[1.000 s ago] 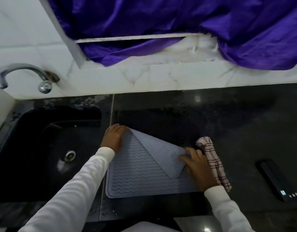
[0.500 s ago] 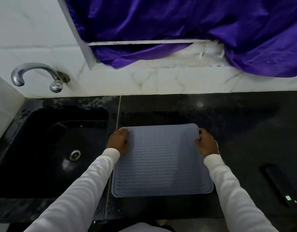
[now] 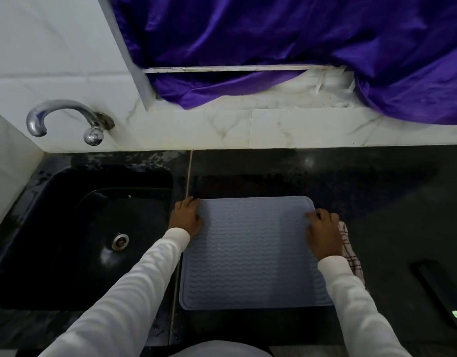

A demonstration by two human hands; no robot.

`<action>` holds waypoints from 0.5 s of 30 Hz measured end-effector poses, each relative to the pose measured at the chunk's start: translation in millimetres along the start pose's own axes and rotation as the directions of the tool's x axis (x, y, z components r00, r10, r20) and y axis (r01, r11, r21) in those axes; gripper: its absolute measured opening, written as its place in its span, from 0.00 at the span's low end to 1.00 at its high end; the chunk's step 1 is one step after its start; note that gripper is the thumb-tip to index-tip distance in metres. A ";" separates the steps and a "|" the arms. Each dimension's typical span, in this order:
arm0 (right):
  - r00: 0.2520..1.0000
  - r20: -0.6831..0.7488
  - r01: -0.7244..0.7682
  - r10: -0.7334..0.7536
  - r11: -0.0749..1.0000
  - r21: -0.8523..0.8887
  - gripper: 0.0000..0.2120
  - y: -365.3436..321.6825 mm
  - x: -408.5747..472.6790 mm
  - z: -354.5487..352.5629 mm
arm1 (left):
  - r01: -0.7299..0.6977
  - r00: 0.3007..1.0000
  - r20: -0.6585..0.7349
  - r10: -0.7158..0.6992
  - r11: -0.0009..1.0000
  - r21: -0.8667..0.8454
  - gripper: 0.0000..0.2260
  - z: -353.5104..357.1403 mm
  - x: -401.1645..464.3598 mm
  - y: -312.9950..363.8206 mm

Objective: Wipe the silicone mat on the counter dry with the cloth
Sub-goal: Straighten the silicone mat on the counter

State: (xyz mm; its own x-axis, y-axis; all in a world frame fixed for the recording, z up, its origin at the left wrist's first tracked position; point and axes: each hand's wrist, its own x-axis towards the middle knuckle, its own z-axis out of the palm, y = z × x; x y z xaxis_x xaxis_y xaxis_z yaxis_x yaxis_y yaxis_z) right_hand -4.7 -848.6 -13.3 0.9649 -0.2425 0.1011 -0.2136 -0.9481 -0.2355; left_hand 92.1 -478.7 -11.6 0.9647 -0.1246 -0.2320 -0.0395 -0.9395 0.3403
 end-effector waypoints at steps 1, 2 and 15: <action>0.999 -0.031 -0.005 0.006 1.000 0.023 0.17 -0.4 -0.9 -2.4 | 0.005 1.000 0.003 -0.005 1.000 0.000 0.27 -0.7 1.0 -0.6; 0.998 -0.062 -0.026 0.029 0.999 0.043 0.16 -0.3 -1.9 -5.8 | 0.005 1.000 0.003 -0.005 1.000 0.001 0.26 -1.4 1.9 -1.4; 0.956 0.103 -0.267 0.273 0.961 -0.070 0.33 44.0 -53.0 -5.4 | 0.014 0.996 -0.089 -0.031 0.982 -0.187 0.21 4.6 13.0 -13.8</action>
State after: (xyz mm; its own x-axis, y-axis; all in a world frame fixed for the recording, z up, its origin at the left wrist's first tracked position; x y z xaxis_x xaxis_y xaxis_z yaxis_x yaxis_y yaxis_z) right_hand -66.1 -878.6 -23.8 0.8801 -0.4700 -0.0676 -0.4739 -0.8608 -0.1856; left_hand 104.0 -468.8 -23.5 0.9847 -0.0669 -0.1607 0.0231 -0.8647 0.5017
